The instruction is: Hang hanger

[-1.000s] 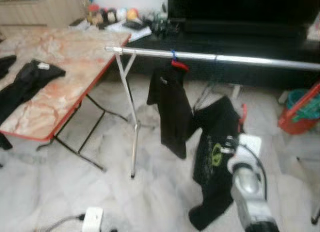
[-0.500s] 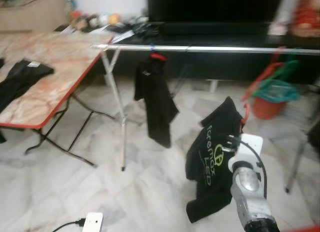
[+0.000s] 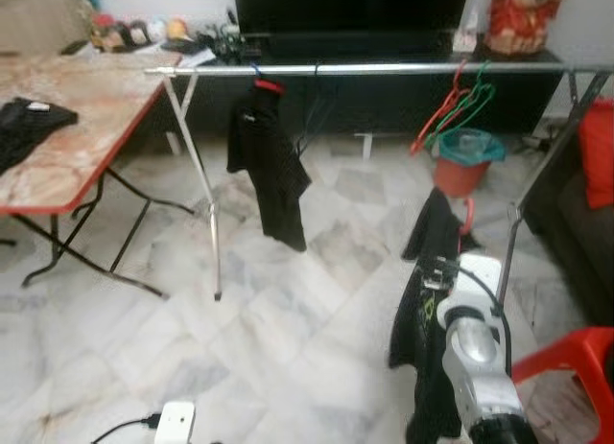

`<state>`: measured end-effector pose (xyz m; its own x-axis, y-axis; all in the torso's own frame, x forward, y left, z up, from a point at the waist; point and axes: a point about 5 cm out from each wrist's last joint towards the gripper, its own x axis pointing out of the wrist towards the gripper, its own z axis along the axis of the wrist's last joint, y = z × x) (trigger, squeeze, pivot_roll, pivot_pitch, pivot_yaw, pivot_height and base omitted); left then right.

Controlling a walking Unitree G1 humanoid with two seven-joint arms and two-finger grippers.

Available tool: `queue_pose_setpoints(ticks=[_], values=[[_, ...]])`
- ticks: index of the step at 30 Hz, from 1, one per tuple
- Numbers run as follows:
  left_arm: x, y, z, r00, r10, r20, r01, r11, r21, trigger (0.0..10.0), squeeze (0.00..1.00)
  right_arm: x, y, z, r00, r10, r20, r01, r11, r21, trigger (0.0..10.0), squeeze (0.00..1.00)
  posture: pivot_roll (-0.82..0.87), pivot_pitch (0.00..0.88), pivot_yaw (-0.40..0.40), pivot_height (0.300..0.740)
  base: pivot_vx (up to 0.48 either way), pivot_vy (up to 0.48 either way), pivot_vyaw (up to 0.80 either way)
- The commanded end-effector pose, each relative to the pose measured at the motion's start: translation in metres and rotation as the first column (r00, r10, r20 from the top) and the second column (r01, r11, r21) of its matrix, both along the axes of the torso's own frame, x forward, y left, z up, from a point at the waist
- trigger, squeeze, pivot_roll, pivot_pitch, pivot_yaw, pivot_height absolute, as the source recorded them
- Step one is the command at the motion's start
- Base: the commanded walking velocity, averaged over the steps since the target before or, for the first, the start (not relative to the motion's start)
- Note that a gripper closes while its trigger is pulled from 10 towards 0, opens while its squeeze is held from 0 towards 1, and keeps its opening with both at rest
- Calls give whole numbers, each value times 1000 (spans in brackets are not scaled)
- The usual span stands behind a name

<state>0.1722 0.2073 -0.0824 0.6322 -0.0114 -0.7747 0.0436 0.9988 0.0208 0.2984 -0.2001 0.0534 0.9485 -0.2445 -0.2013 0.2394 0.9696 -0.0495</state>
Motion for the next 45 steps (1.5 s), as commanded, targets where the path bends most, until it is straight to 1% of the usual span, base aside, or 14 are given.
queue_pose_setpoints(ticks=[1, 15, 18, 21, 22, 23, 24, 27, 30, 31, 34, 37, 40, 45], values=[[4, 7, 4, 999, -15, 30, 14, 1000, 19, 10000, 0, 6, 9, 8, 998, 45, 31, -46, 999, 4, 10000, 0, -26, 0, 18, 740, 0, 0, 0], [51, 3, 36, 957, -128, 259, 128, 992, 17, 10000, 0, 9, 14, 8, 996, 89, 17, -89, 996, 4, 10000, 0, -18, 0, 21, 740, 0, 0, 0], [64, 1, 47, 933, -154, 325, 153, 988, 29, 10000, 0, 10, 13, 8, 995, 95, 13, -95, 995, -3, 10000, 0, -16, 0, 23, 740, 0, 0, 0], [89, -5, 75, 847, -243, 473, 236, 969, 74, 10000, 0, 12, 12, 5, 986, 156, -54, -158, 987, -29, 10000, 0, -9, 0, 25, 740, 0, 0, 0], [89, -5, 75, 847, -243, 473, 236, 969, 74, 10000, 0, 12, 12, 5, 986, 156, -54, -158, 987, -29, 10000, 0, -9, 0, 25, 740, 0, 0, 0], [96, -7, 86, 809, -287, 513, 277, 956, 98, 10000, 0, 13, 18, 1, 947, 293, -131, -301, 952, -46, 10000, 0, -9, 0, 25, 740, 0, 0, 0], [98, -7, 90, 796, -302, 524, 291, 951, 106, 10000, 0, 13, 20, 0, 930, 336, -148, -346, 937, -49, 10000, 0, -15, 0, 26, 740, 0, 0, 0], [107, -12, 108, 734, -344, 586, 343, 932, 118, 10000, 0, 17, 20, 4, 886, 431, -172, -443, 896, -39, 10000, 0, -13, 0, 21, 740, 0, 0, 0], [113, -17, 129, 653, -406, 640, 404, 901, 160, 10000, 0, 21, 27, 15, 792, 582, -186, -596, 803, -26, 10000, 0, -21, 0, 20, 740, 0, 0, 0], [113, -17, 129, 653, -406, 640, 404, 901, 160, 10000, 0, 21, 27, 15, 792, 582, -186, -596, 803, -26, 10000, 0, -21, 0, 20, 740, 0, 0, 0], [118, -25, 151, 579, -458, 675, 481, 860, 171, 10000, 0, 27, 27, 26, 728, 650, -216, -669, 742, -23, 10000, 0, -12, 0, 10, 740, 0, 0, 0], [117, -34, 167, 511, -530, 676, 580, 793, 183, 10000, 0, 28, 29, 33, 637, 730, -249, -757, 653, -23, 10000, 0, -9, 0, 4, 740, 0, 0, 0], [111, -44, 178, 432, -635, 640, 711, 677, 191, 10000, 0, 21, 27, 40, 463, 835, -296, -877, 480, -19, 10000, 0, -10, 0, 0, 740, 0, 0, 0], [105, -52, 186, 383, -698, 605, 806, 572, 150, 10000, 0, 18, 17, 44, 380, 861, -339, -916, 400, -11, 10000, 0, -9, 0, -8, 740, 0, 0, 0]])
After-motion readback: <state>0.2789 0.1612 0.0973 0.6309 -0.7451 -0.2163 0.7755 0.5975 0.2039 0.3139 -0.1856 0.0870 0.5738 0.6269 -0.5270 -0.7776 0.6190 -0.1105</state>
